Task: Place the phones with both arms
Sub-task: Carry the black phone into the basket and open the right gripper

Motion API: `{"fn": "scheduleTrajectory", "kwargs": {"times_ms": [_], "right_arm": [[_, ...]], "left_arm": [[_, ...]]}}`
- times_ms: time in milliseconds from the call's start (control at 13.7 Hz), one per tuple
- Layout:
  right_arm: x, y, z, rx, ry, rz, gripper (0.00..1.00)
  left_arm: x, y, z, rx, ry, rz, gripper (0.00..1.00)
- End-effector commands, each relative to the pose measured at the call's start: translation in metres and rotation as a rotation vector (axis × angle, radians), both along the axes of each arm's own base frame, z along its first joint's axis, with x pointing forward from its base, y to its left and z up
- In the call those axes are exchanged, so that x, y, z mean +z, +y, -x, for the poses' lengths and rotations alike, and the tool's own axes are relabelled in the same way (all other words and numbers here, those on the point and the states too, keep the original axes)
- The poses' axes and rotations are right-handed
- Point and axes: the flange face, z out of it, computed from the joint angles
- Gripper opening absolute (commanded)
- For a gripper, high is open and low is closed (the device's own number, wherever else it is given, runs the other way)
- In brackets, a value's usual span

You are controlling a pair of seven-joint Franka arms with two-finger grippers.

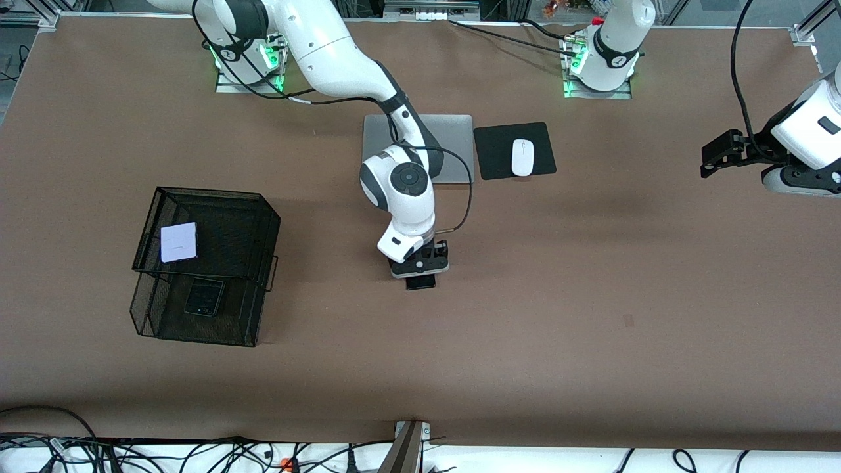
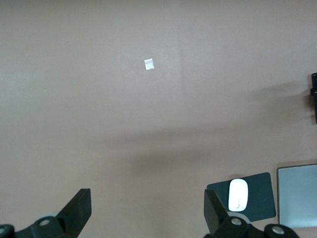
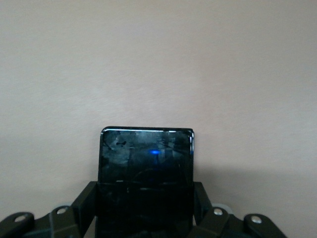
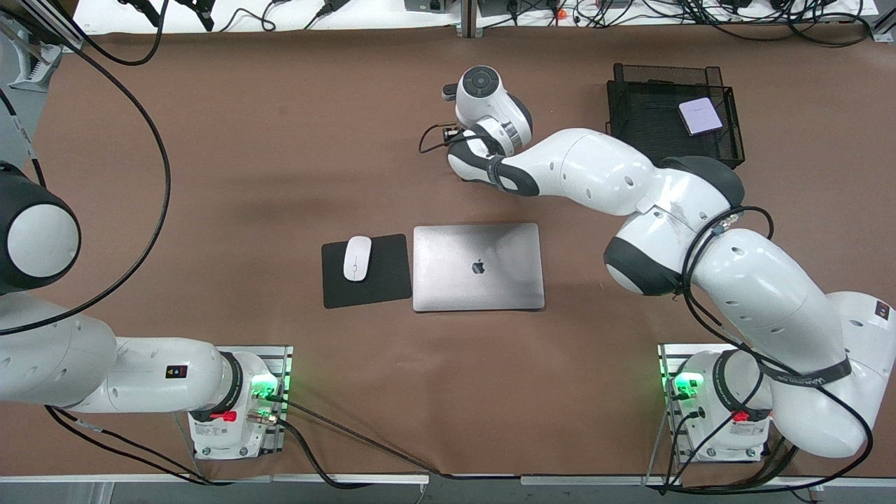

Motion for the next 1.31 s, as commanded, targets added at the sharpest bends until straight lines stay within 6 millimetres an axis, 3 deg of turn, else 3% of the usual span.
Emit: {"fn": "scheduleTrajectory", "kwargs": {"times_ms": [0,146,292,511,657,876,1022,1241], "right_arm": [[0.062,-0.025,-0.020,-0.033,0.025,0.053,0.00],[0.136,-0.060,-0.038,-0.080,0.049,0.066,0.00],[0.195,-0.120,-0.062,-0.059,0.089,0.093,0.00],[0.244,-0.228,-0.089,0.020,0.197,0.174,0.00],[0.248,-0.293,-0.087,-0.001,0.285,0.161,0.00],[0.211,-0.374,-0.055,-0.055,0.336,0.079,0.00],[0.184,-0.402,-0.034,-0.089,0.331,0.046,0.00],[0.163,-0.413,-0.024,-0.108,0.343,0.044,0.00]], "left_arm": [[0.006,-0.006,0.008,0.005,0.000,0.031,1.00],[0.006,-0.005,0.008,0.007,0.001,0.037,1.00],[0.007,-0.004,0.007,0.010,-0.005,0.039,1.00],[0.005,-0.003,0.007,0.016,0.003,0.055,1.00],[0.001,-0.006,0.005,0.018,0.005,0.055,1.00],[0.002,-0.006,0.004,0.050,0.003,0.060,1.00],[0.005,-0.006,0.004,0.056,-0.002,0.083,1.00],[0.007,-0.006,0.004,0.055,-0.005,0.077,1.00]]}}
